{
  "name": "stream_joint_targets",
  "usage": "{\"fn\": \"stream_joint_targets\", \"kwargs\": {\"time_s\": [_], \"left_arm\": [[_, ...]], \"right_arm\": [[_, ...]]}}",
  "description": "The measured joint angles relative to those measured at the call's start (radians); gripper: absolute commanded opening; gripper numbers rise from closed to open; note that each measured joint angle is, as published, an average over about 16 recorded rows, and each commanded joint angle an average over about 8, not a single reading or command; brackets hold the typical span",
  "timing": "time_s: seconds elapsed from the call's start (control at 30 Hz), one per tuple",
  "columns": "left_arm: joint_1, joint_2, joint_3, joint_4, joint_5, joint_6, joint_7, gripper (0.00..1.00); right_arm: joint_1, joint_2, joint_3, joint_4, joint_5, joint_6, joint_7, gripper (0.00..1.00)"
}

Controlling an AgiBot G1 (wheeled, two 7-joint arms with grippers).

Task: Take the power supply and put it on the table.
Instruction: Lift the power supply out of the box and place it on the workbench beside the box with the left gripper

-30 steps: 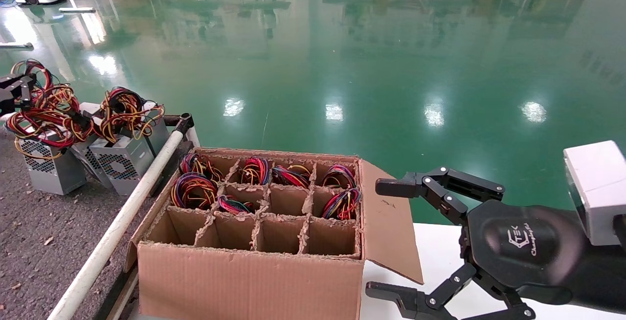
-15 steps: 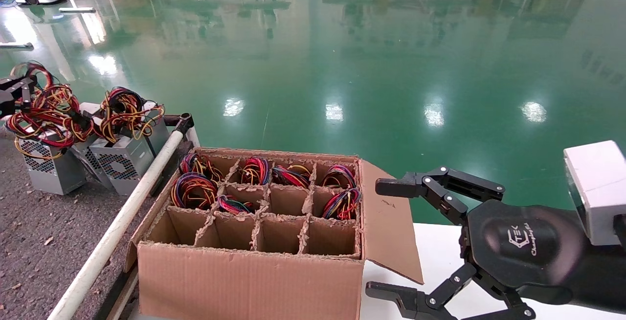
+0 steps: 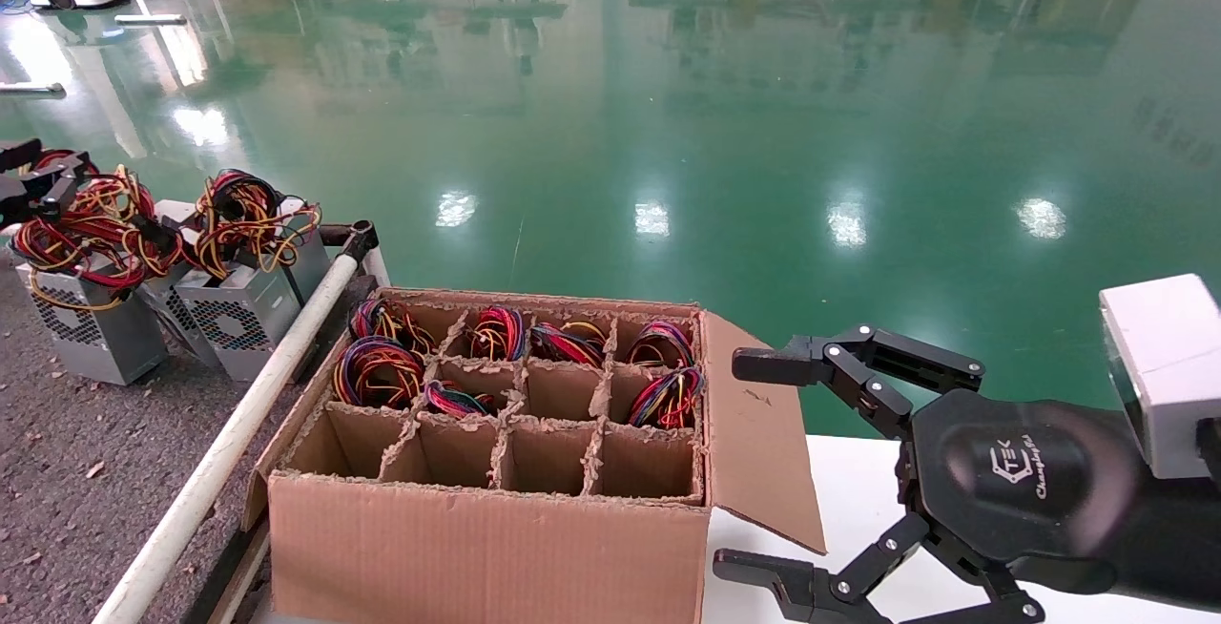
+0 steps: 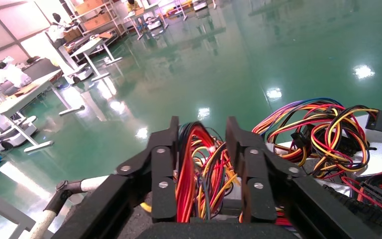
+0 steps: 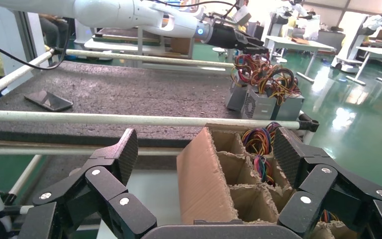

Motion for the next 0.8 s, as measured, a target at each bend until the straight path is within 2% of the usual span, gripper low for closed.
{"fn": "stream_joint_targets", "kwargs": {"time_s": [0.6,0.8], "left_arm": [[-0.001,0.0,0.0,-0.001,0.0,-0.001,-0.003,1.0],[-0.025,0.008,-0.012,0.021,-0.018,-0.02,-0.044,1.0]], "right_arm": [[0.0,0.0,0.0,0.0,0.0,0.0,0.0,1.0],[0.0,0.0,0.0,0.0,0.0,0.0,0.0,1.0]]}}
